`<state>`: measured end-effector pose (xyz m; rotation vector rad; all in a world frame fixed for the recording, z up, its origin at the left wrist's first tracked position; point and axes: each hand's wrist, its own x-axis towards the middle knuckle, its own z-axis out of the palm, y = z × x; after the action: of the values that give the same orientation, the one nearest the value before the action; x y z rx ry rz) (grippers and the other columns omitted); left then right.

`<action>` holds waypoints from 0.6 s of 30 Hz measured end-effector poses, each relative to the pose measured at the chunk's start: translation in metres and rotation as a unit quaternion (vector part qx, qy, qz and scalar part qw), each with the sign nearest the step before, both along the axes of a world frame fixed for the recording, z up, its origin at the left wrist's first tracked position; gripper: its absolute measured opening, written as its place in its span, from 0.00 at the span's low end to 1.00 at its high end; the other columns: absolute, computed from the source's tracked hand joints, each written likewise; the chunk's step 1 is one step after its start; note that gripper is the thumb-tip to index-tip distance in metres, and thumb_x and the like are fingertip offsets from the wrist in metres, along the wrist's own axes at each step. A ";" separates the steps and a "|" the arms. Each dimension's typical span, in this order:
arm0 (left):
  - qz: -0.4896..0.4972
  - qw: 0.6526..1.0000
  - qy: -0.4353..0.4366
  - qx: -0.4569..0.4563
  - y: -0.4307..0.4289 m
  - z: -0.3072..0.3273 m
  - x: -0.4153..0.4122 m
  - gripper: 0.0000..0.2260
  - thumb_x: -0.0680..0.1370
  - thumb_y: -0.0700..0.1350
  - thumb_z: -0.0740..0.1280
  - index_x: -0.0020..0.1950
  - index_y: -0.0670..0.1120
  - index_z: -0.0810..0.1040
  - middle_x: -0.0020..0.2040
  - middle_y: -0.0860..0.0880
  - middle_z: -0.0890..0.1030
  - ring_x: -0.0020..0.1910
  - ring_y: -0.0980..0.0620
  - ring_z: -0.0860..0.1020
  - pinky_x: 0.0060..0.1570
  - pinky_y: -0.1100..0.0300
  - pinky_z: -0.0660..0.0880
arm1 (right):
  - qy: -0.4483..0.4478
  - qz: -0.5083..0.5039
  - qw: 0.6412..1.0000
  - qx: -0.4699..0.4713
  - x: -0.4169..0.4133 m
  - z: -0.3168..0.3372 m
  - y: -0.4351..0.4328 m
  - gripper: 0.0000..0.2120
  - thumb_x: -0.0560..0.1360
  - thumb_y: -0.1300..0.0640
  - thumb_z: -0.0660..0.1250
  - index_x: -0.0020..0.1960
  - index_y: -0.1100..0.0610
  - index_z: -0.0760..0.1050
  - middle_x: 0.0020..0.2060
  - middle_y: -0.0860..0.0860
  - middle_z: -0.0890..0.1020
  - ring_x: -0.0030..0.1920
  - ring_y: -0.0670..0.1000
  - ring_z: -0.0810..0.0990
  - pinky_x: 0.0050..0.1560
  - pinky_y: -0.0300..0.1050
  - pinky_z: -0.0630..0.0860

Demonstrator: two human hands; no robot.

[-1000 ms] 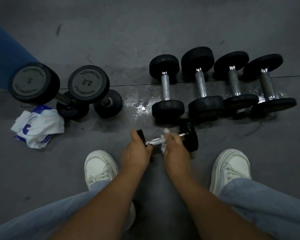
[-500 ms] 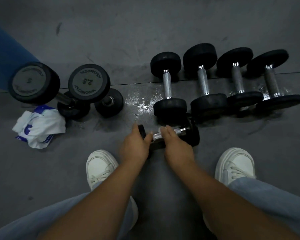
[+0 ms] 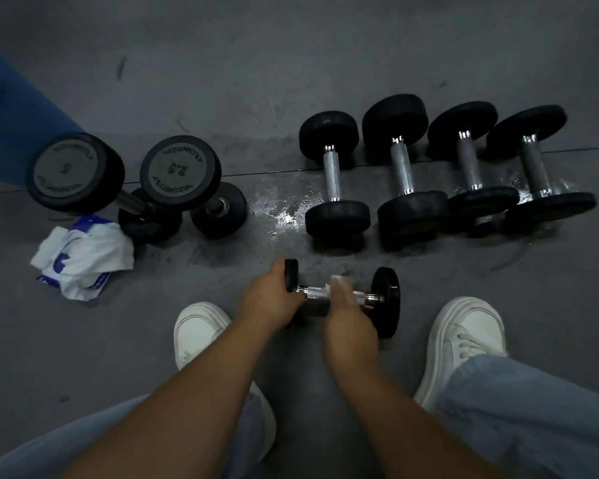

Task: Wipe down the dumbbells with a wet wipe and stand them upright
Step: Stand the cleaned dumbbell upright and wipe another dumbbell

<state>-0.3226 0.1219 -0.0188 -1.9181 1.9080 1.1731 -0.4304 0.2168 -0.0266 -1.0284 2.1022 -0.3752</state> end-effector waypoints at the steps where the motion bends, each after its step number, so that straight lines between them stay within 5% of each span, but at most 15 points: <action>1: -0.002 1.000 0.000 0.003 -0.004 -0.003 0.000 0.21 0.71 0.52 0.70 0.62 0.53 0.70 0.53 0.45 0.81 0.52 0.41 0.79 0.49 0.53 0.76 | -0.015 0.042 0.999 0.002 0.000 0.000 -0.002 0.20 0.82 0.53 0.50 0.74 0.46 0.62 0.68 0.50 0.73 0.63 0.55 0.75 0.59 0.47 0.72; 6: 0.016 1.000 0.000 0.018 -0.016 -0.005 -0.002 0.16 0.67 0.55 0.70 0.50 0.50 0.73 0.50 0.45 0.81 0.48 0.43 0.78 0.45 0.55 0.75 | 0.017 0.063 0.997 0.029 -0.019 0.001 -0.022 0.19 0.84 0.50 0.48 0.73 0.45 0.62 0.73 0.50 0.68 0.64 0.58 0.75 0.63 0.50 0.71; 9: 0.078 0.997 0.016 -0.024 -0.010 -0.001 -0.006 0.24 0.72 0.54 0.70 0.66 0.50 0.72 0.59 0.42 0.80 0.57 0.40 0.78 0.54 0.51 0.76 | -0.006 0.154 0.988 0.015 -0.001 0.007 -0.019 0.20 0.84 0.50 0.48 0.74 0.47 0.61 0.72 0.51 0.69 0.61 0.61 0.77 0.59 0.53 0.73; 12: 0.047 0.997 0.034 -0.051 0.012 0.000 -0.003 0.36 0.77 0.52 0.68 0.80 0.52 0.52 0.61 0.39 0.79 0.59 0.38 0.78 0.57 0.48 0.75 | 0.034 0.039 0.998 0.029 -0.024 -0.006 -0.018 0.16 0.82 0.48 0.49 0.68 0.44 0.66 0.67 0.49 0.73 0.59 0.57 0.78 0.52 0.48 0.73; 14: -0.002 0.998 0.016 -0.054 0.022 -0.001 -0.002 0.36 0.79 0.50 0.65 0.81 0.53 0.48 0.61 0.37 0.79 0.58 0.37 0.78 0.55 0.49 0.75 | 0.054 0.100 0.993 0.032 -0.024 -0.004 -0.013 0.19 0.82 0.54 0.50 0.72 0.44 0.61 0.74 0.46 0.65 0.63 0.57 0.76 0.59 0.50 0.72; 18: -0.026 0.999 -0.010 -0.037 0.002 0.000 -0.007 0.28 0.79 0.50 0.64 0.76 0.49 0.58 0.61 0.37 0.78 0.59 0.37 0.77 0.53 0.51 0.73 | 0.012 0.188 0.982 0.002 -0.017 0.001 -0.019 0.24 0.81 0.54 0.52 0.76 0.42 0.56 0.75 0.41 0.62 0.66 0.55 0.74 0.64 0.50 0.72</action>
<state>-0.3294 0.1237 -0.0188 -1.8955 2.0047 1.0789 -0.4477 0.1981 -0.0252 -1.3999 1.8729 -0.1694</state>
